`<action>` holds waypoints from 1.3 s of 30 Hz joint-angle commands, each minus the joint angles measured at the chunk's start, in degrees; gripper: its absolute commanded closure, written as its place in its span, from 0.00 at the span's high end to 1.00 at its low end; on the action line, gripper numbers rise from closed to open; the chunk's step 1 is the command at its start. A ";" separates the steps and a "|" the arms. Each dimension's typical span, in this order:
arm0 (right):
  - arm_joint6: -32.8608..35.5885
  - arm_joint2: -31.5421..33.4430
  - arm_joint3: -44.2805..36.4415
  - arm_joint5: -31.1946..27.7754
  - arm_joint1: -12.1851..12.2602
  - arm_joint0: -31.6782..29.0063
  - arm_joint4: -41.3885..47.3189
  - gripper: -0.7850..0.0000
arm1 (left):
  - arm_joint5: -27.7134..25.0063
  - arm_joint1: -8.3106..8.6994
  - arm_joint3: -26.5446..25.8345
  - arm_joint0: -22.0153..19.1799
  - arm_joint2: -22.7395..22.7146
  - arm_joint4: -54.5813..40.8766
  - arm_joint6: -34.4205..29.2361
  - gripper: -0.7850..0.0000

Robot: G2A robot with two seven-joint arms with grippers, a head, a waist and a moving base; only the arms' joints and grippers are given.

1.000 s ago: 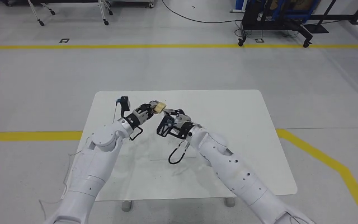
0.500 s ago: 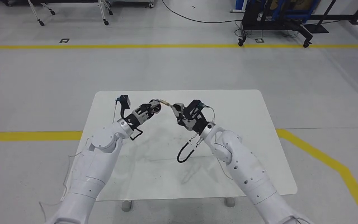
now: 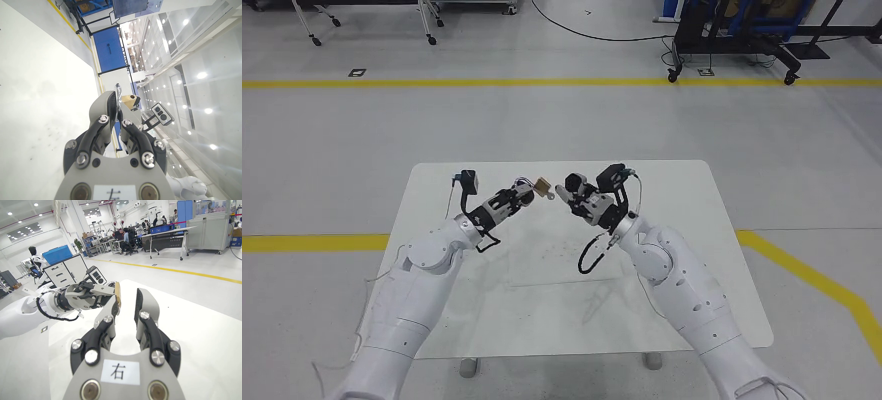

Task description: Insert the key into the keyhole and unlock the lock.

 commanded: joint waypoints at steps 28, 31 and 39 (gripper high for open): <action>-2.60 3.80 -4.41 0.03 1.10 -2.82 -3.45 1.00 | 6.42 5.70 -3.35 -0.67 -3.39 29.29 -25.82 0.00; -2.60 3.80 -4.41 0.03 1.10 -2.82 -3.45 1.00 | 6.51 5.61 -3.07 -0.86 -1.94 29.53 -26.22 0.00; -2.60 3.80 -4.41 0.03 1.10 -2.82 -3.45 1.00 | 4.03 4.80 -3.22 -1.45 3.39 29.53 -24.81 0.00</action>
